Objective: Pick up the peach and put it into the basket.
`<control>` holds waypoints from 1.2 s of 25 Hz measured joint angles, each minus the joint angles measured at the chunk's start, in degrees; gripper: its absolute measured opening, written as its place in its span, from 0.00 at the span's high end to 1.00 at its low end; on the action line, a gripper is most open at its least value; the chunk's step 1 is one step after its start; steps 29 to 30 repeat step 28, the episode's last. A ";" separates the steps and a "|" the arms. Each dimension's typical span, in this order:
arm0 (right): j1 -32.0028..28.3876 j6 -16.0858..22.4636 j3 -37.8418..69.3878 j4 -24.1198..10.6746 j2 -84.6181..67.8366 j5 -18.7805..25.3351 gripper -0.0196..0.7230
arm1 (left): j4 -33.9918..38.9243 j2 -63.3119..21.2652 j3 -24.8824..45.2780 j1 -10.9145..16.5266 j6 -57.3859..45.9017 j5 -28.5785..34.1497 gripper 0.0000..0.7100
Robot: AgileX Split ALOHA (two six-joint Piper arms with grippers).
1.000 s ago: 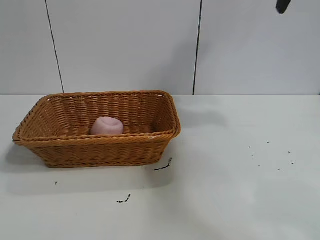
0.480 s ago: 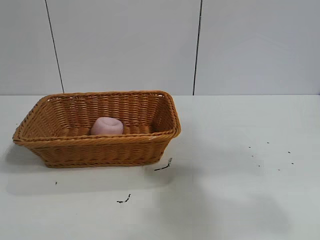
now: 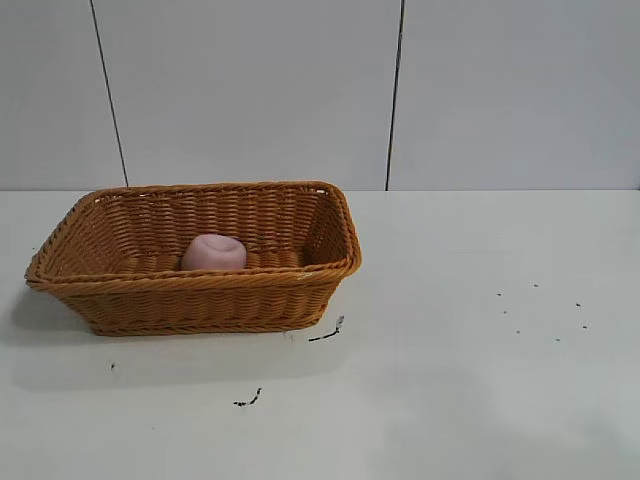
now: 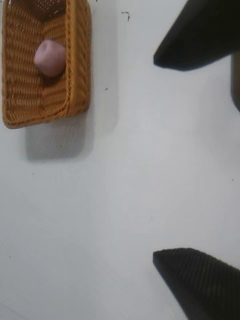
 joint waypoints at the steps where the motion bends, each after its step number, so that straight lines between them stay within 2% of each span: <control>1: 0.00 0.00 0.00 0.05 0.00 -0.11 0.04 | 0.00 0.00 0.00 0.00 0.00 0.00 0.02; 8: 0.00 0.00 0.00 0.09 -3.06 -0.23 0.04 | 0.00 0.00 0.00 0.00 0.00 0.00 0.02; 15: 0.00 0.00 0.00 0.09 -13.01 -0.23 0.04 | 0.00 0.00 0.00 0.00 0.00 0.00 0.02; 30: 0.12 0.00 0.00 0.09 -13.51 -0.17 0.04 | 0.00 0.00 0.00 0.00 0.00 0.00 0.02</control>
